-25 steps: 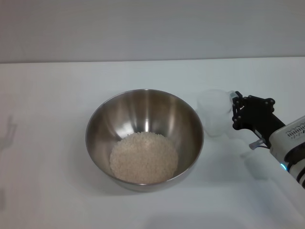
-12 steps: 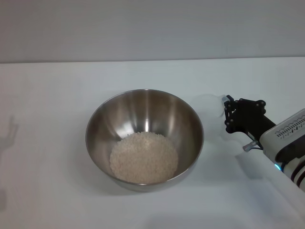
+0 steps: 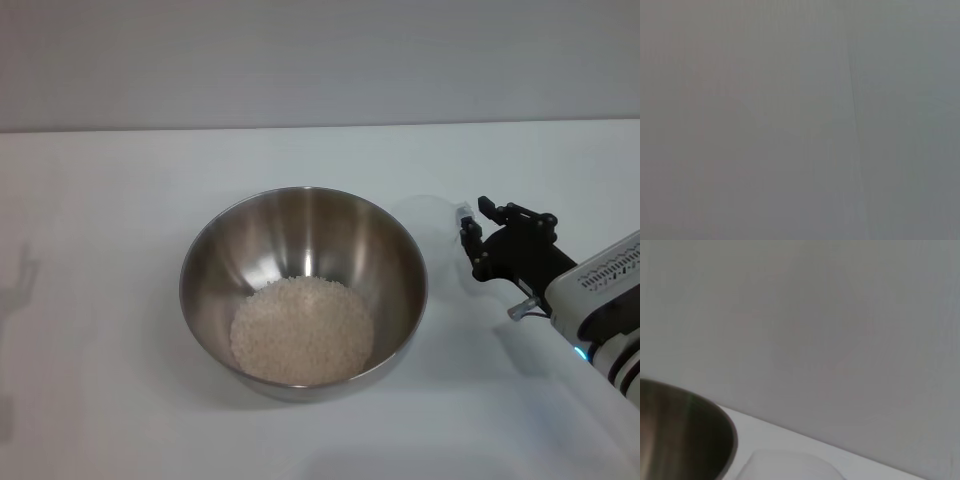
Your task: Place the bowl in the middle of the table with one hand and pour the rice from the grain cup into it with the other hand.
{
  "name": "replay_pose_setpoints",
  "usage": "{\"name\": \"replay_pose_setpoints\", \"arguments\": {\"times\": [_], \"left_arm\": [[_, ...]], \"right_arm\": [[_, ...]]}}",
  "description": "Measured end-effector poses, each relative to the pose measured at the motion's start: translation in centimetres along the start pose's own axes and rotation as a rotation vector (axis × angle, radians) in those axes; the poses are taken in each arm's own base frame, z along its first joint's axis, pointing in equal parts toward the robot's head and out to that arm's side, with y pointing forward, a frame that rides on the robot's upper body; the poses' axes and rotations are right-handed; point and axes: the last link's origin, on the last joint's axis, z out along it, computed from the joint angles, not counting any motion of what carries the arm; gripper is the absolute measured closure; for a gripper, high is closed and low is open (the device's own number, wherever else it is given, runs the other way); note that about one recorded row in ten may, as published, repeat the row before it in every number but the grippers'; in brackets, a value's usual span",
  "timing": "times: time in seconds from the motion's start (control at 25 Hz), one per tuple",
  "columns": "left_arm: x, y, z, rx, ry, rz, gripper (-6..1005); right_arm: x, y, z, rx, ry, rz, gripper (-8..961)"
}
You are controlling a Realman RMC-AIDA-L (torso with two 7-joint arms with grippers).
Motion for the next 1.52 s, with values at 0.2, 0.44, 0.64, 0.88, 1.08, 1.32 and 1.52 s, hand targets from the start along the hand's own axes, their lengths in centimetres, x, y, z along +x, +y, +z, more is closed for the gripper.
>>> {"name": "replay_pose_setpoints", "arguments": {"times": [0.2,0.44,0.64,0.88,1.08,1.32,1.52], "left_arm": [[0.0,0.0,-0.1,-0.001,-0.002,0.001,165],[-0.1,0.0,-0.2,-0.005,-0.005,0.001,165],[-0.1,0.1,-0.3,-0.007,-0.008,0.001,165],[-0.1,0.1,-0.3,-0.008,-0.007,0.001,165],[-0.1,0.1,-0.3,-0.008,-0.007,0.001,165],[-0.5,-0.5,-1.3,0.005,-0.028,0.01,165],[-0.7,-0.5,-1.6,-0.002,-0.038,0.014,165]], "right_arm": [[0.2,0.1,-0.2,-0.003,0.009,0.002,705],[1.2,0.7,-1.5,0.003,0.017,0.03,604],[1.3,0.7,-3.4,0.031,-0.048,0.057,602],[1.4,0.6,-6.5,0.087,-0.143,0.097,561],[1.0,-0.7,-10.4,0.221,-0.28,0.14,527],[0.0,-2.4,-15.8,0.419,-0.463,0.142,487],[-0.2,-3.6,-17.3,0.519,-0.505,0.13,341]]}}
